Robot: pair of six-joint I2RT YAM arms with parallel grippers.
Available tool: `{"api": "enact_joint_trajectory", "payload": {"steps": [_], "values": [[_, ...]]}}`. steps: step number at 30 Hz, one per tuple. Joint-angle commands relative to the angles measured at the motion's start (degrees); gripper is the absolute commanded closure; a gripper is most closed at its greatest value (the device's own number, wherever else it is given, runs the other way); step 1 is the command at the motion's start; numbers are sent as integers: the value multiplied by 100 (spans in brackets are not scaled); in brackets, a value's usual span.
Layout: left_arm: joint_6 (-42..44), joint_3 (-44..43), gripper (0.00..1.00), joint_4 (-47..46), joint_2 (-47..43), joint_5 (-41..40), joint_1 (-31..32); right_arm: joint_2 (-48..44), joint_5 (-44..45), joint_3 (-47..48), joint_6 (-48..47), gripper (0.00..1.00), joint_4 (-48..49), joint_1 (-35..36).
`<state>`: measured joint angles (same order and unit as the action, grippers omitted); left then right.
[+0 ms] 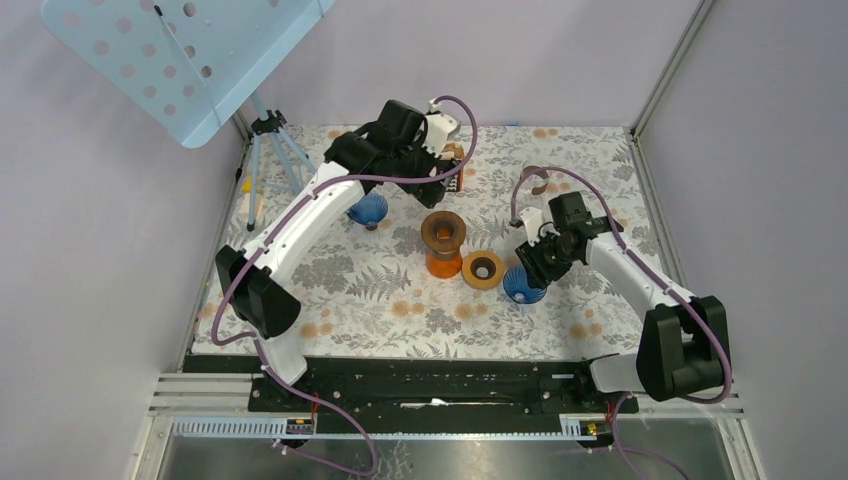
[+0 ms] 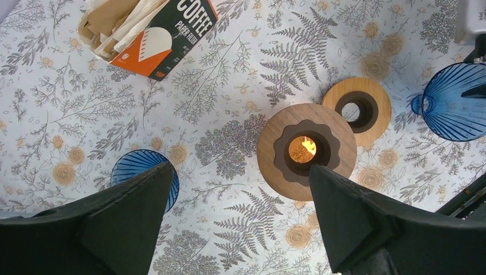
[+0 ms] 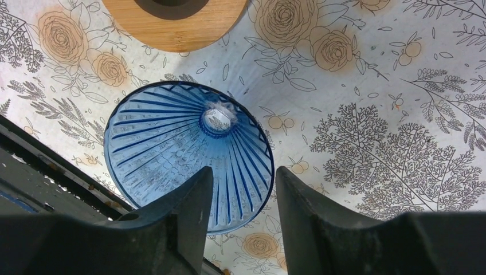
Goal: Place the coffee filter in the dripper
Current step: Pick up the coffee dripper from the center of the board.
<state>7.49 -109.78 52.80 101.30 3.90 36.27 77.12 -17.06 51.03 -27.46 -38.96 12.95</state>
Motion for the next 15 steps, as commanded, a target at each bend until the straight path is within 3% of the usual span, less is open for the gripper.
{"api": "enact_joint_trajectory", "payload": {"steps": [1,10,15], "values": [[46,11,1,-235,-197,-82,-32,172,-20,274,77,52,-57,-56],[120,165,1,-313,-348,-155,-54,459,-64,355,126,66,-18,-75],[168,210,1,-313,-400,-218,-83,474,-183,506,153,81,-146,-91]]}}
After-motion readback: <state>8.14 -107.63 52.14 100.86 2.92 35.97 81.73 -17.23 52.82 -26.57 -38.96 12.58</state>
